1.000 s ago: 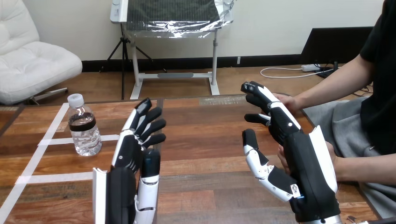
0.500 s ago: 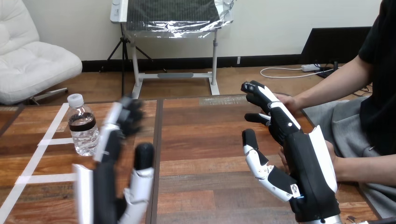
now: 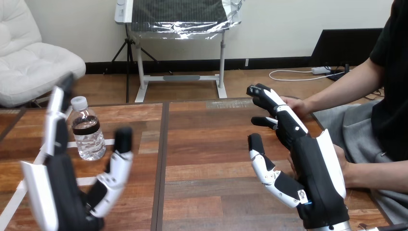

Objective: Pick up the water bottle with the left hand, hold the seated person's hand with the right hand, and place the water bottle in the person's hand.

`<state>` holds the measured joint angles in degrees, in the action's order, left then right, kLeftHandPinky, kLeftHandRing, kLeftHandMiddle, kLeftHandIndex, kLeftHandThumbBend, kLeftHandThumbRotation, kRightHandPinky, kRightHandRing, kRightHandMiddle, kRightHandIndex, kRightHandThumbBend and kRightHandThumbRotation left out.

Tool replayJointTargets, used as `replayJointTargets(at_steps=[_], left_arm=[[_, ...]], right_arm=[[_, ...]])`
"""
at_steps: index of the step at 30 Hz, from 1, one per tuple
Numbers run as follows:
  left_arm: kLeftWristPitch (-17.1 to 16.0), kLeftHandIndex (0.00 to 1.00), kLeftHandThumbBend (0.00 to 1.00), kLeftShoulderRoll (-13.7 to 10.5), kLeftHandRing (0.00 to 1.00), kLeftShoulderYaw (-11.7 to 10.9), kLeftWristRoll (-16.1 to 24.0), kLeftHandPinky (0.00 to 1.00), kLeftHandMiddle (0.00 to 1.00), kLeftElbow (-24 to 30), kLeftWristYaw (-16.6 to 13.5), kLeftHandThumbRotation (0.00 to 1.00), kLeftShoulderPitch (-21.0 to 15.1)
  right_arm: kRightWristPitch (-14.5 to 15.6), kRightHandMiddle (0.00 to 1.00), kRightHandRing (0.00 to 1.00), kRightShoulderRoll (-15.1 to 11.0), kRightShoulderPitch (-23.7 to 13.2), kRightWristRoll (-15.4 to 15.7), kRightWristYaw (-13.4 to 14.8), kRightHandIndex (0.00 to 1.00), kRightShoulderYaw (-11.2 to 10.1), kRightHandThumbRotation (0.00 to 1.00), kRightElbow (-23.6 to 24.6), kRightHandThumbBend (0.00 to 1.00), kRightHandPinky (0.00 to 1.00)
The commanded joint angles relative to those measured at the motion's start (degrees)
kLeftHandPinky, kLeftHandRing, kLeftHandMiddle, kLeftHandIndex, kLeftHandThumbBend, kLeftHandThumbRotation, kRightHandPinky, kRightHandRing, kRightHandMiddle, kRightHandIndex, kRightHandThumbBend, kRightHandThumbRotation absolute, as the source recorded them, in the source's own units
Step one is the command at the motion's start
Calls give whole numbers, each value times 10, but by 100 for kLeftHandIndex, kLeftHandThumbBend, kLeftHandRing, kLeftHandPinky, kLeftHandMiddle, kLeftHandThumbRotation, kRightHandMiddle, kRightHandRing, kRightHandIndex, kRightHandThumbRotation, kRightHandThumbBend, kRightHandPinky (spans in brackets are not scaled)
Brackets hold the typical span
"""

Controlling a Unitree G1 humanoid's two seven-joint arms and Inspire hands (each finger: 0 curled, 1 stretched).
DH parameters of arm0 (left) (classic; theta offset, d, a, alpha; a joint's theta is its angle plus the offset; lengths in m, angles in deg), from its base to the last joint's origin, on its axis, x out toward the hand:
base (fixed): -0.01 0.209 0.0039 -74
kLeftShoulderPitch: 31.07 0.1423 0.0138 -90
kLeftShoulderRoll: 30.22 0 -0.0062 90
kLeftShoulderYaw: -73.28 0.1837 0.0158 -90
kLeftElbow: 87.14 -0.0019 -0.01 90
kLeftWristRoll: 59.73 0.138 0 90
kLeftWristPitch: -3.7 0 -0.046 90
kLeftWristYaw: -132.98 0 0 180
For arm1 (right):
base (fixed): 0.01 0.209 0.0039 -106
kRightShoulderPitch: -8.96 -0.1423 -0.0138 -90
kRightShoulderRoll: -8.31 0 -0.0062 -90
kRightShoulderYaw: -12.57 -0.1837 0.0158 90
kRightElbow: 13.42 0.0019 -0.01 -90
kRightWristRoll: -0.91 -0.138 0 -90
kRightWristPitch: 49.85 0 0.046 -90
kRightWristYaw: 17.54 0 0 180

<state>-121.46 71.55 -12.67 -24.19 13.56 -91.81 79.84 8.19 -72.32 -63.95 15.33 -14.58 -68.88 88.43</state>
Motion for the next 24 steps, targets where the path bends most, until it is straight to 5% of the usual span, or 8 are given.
replayJointTargets(at_steps=[1, 24], left_arm=[[12, 88, 56, 11, 89, -27, 28, 86, 90, 21, -10, 63, -49], [42, 92, 62, -26, 95, -83, 44, 92, 93, -36, -7, 75, -114]], right_arm=[[-11, 93, 88, 8, -42, 4, 7, 86, -6, 0, -8, 10, 76], [-6, 93, 89, 11, -50, 5, 8, 86, -5, 0, -12, 10, 76]])
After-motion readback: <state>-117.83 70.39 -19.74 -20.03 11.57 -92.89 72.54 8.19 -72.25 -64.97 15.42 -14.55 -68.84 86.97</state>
